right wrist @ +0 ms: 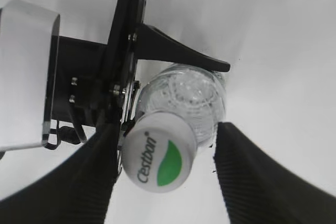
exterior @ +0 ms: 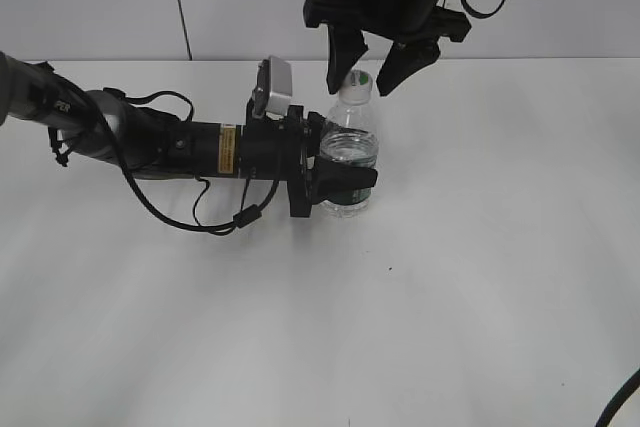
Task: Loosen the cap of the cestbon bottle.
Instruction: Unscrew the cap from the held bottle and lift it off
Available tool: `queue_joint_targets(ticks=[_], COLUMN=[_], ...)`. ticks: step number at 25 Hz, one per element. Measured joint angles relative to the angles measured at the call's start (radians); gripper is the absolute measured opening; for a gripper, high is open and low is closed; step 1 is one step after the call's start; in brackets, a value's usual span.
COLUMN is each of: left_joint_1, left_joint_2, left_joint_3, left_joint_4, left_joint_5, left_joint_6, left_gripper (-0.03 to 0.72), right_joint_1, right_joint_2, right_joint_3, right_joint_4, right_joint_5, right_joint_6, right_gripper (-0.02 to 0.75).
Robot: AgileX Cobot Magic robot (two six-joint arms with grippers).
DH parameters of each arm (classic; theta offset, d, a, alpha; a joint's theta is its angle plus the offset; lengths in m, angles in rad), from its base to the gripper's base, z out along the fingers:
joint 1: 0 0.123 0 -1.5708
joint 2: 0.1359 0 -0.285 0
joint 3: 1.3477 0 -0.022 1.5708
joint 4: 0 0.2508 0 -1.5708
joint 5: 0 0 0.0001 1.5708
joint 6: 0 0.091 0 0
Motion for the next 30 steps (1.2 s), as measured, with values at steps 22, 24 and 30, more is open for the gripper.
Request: queue_joint_targets(ticks=[22, 24, 30], left_joint_1=[-0.002, -0.002, -0.002], left_joint_2=[0.000, 0.000, 0.000], left_joint_3=[0.000, 0.000, 0.000], left_joint_4=[-0.005, -0.004, -0.004], left_joint_5=[0.003, 0.003, 0.003], left_joint_6=[0.001, 0.003, 0.004], left_gripper=[0.412, 0.412, 0.412], right_joint_1=[0.002, 0.002, 0.002], right_joint_2=[0.000, 0.000, 0.000], right_joint_3=[-0.004, -0.004, -0.004], right_joint_4=[-0.015, -0.014, -0.011], right_joint_5=[0.006, 0.005, 0.003], right_joint_6=[-0.284, -0.391, -0.675], right_gripper=[0.305, 0.305, 0.302])
